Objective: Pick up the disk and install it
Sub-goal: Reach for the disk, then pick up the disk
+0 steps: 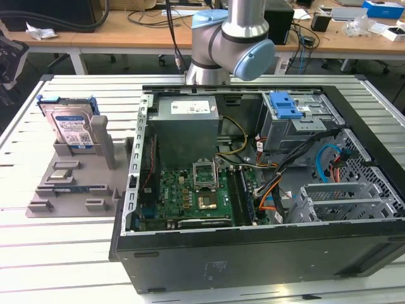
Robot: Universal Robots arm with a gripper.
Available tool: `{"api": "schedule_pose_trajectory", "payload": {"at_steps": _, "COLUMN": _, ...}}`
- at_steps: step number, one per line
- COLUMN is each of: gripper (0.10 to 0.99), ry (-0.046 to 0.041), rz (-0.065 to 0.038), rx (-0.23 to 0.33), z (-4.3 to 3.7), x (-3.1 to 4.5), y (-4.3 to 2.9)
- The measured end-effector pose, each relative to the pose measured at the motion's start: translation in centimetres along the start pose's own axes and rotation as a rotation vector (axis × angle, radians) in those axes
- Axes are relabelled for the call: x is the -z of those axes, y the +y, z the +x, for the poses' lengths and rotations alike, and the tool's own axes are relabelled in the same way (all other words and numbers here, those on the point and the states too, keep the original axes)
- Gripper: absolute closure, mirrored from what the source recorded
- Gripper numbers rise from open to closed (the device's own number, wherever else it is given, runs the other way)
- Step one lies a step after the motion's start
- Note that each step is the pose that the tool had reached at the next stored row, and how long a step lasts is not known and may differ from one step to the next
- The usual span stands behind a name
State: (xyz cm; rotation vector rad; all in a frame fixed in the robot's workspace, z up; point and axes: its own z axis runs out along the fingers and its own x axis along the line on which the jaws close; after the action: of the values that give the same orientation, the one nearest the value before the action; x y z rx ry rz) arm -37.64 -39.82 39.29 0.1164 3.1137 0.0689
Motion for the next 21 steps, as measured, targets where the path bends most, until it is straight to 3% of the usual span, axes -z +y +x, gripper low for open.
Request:
{"api": "schedule_pose_trajectory", "payload": {"at_steps": 11, "gripper": 0.98, "ry": 0.0001, "rz": 0.0, "rx": 0.002, "z": 0.04, "x": 0.0, "y": 0.0}}
{"api": "schedule_pose_trajectory", "payload": {"at_steps": 21, "gripper": 0.98, "ry": 0.0039, "rz": -0.002, "rx": 0.087, "z": 0.04, "x": 0.0, "y": 0.0}}
